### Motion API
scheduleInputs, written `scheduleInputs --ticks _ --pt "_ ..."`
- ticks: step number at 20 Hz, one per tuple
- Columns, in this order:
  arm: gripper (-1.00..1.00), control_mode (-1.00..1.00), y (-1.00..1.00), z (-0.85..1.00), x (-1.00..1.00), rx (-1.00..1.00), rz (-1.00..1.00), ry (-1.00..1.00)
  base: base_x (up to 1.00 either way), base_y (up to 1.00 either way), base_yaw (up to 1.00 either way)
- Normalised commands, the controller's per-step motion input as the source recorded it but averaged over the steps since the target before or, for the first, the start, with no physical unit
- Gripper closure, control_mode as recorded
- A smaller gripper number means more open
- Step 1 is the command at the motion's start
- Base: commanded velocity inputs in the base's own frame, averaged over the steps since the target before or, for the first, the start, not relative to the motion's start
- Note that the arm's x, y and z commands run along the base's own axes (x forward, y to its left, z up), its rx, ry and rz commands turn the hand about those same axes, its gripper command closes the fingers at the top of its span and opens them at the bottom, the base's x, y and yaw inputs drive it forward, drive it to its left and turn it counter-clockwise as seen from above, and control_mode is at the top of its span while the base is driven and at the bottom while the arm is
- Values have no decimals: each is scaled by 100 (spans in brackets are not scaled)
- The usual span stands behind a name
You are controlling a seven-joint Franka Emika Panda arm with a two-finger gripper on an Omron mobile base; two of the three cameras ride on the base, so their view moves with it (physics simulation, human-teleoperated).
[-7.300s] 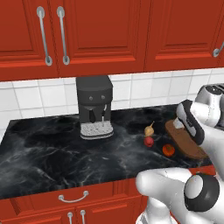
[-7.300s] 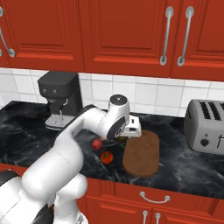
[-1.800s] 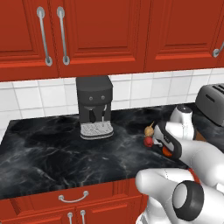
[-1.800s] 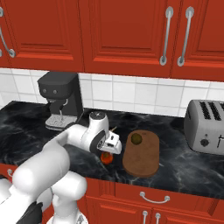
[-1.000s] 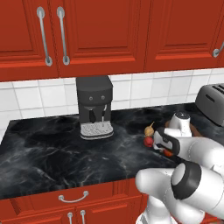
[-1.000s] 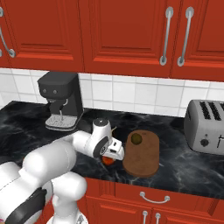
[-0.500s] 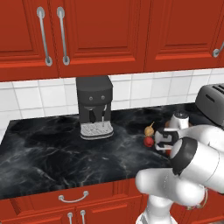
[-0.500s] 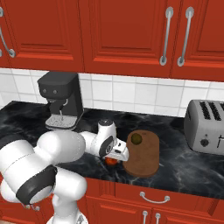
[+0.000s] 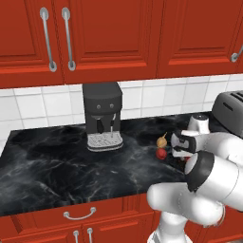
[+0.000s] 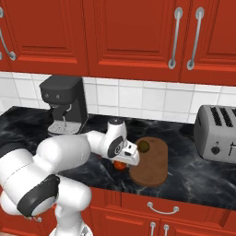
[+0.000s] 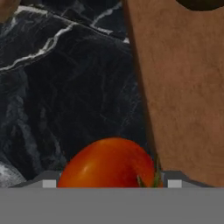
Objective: Place the avocado, onion, tomato, and bell pepper on the cutting board.
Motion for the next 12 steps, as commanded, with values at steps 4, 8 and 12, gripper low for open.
scheduleInputs --ticks 4,8,12 --pt "100 -100 -56 27 0 0 0 0 0 0 0" --pt "100 -100 -66 21 16 0 0 0 0 0 0" --pt "100 -100 -61 15 33 0 0 0 0 0 0"
